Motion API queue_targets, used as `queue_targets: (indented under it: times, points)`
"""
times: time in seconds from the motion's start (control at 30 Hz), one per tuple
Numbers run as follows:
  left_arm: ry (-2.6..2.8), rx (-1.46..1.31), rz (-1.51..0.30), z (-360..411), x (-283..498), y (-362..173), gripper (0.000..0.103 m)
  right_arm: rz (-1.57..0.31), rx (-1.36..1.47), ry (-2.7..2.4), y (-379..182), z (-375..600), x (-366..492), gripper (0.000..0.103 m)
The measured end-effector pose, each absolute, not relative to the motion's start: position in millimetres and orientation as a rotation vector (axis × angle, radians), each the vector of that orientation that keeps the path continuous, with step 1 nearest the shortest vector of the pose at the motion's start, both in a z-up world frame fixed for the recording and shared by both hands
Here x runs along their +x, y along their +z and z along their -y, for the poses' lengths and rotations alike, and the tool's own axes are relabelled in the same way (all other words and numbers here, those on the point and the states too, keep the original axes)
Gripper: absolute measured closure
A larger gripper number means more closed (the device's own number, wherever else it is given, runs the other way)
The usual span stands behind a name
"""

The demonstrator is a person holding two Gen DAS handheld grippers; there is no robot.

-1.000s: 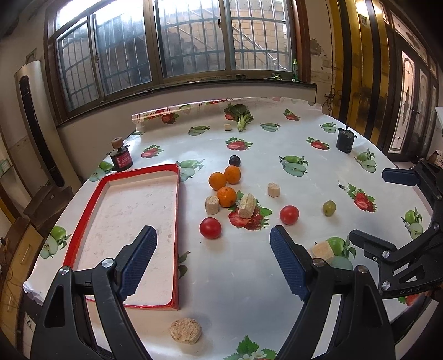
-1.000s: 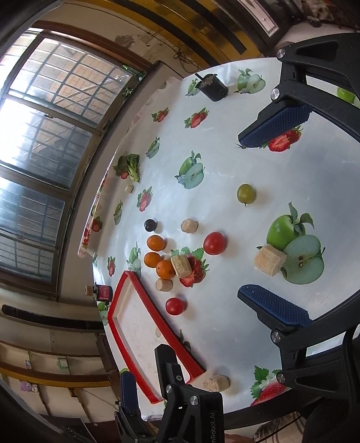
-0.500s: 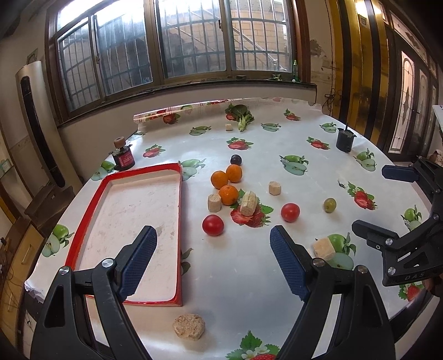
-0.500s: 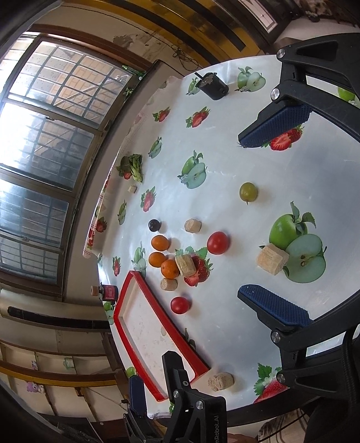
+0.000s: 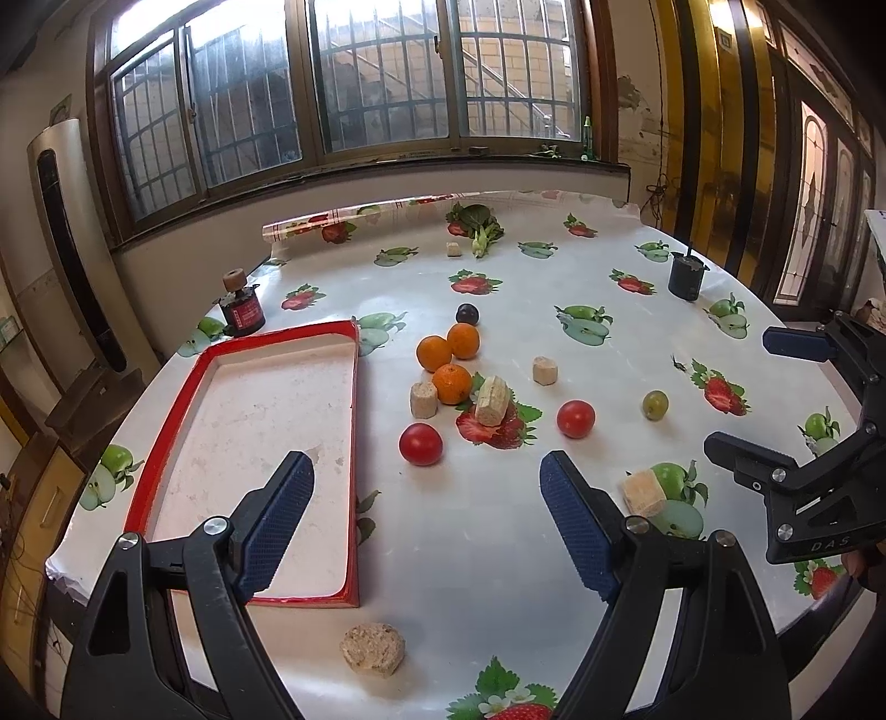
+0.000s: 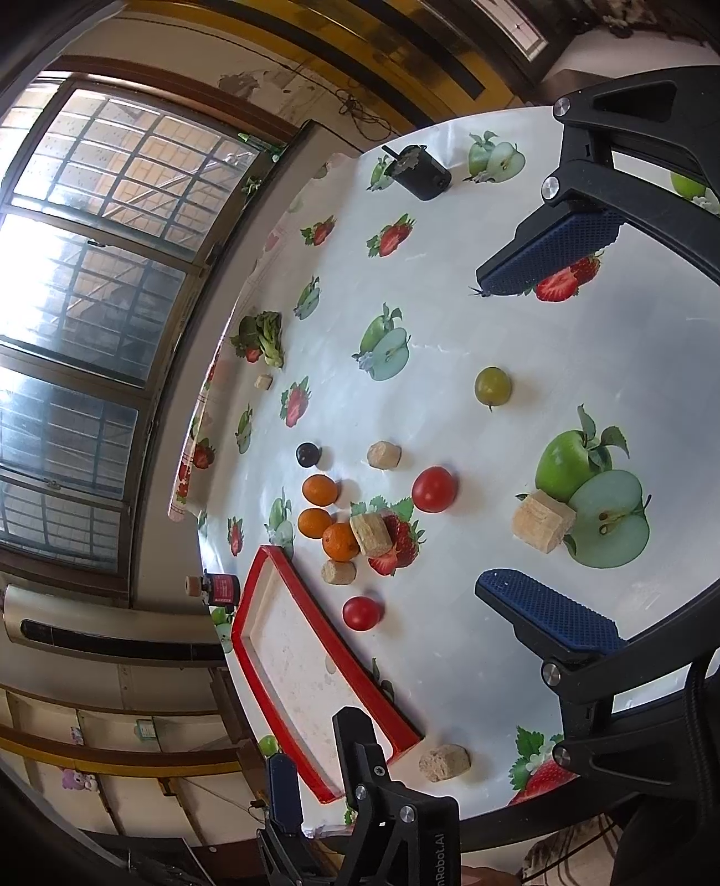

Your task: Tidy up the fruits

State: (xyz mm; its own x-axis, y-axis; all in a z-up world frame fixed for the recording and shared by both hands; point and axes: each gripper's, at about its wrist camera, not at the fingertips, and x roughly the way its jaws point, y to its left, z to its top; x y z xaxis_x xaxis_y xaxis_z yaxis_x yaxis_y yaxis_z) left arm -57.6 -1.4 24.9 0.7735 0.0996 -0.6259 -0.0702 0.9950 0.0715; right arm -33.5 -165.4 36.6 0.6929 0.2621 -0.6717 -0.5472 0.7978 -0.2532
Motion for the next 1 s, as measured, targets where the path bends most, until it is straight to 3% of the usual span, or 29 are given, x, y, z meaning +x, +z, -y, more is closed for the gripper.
queue_targets:
  times: [1.0]
  points:
    - [0.113,0.046,-0.699,0.5,-58.5,26.7,0.019,-0.682,-0.428,0.462,34.1,173.1,-38.6,0.002]
